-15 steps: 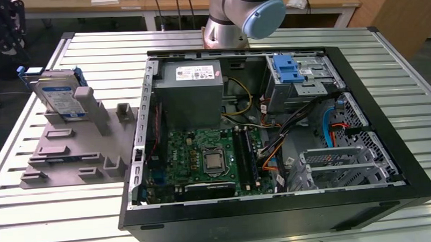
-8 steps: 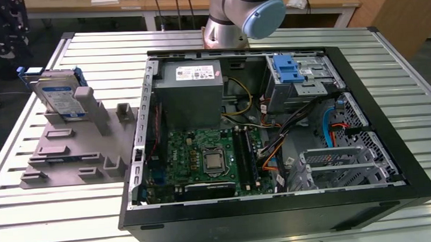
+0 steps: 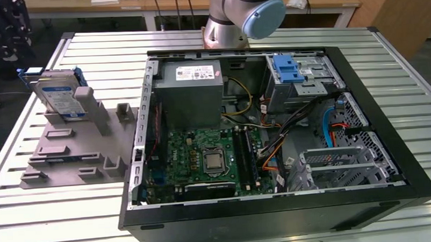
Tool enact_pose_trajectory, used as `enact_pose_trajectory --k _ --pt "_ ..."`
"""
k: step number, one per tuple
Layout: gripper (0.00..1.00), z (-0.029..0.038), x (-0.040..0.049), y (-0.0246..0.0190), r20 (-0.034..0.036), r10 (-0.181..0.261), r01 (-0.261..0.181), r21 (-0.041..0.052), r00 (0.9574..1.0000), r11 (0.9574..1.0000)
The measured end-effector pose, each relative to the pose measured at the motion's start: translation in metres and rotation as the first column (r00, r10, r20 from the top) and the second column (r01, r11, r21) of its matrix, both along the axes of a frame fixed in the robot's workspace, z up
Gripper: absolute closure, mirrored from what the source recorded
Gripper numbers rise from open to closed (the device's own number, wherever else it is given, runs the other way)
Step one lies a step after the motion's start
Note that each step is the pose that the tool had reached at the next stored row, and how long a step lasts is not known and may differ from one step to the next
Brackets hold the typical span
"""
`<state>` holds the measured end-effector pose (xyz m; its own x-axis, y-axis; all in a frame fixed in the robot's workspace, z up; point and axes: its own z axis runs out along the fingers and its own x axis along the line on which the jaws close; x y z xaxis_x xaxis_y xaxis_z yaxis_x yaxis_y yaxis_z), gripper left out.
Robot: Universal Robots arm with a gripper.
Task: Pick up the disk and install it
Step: 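Pick up the disk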
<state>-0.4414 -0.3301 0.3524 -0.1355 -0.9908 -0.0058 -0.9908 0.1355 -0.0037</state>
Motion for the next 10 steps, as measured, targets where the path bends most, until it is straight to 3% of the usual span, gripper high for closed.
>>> enact_pose_trajectory --k 5,6,10 --pt "0.52 -0.0029 -0.0008 0.0000 0.0003 0.021 -0.021 -0.0013 0.9998 0.9998" --pt "0.45 -0.0038 -0.0008 0.0000 0.0003 0.022 -0.022 -0.0016 0.9998 0.9998" --pt "0.45 -0.0069 -0.0009 0.0000 0.0003 0.026 -0.026 -0.0020 0.9997 0.9997"
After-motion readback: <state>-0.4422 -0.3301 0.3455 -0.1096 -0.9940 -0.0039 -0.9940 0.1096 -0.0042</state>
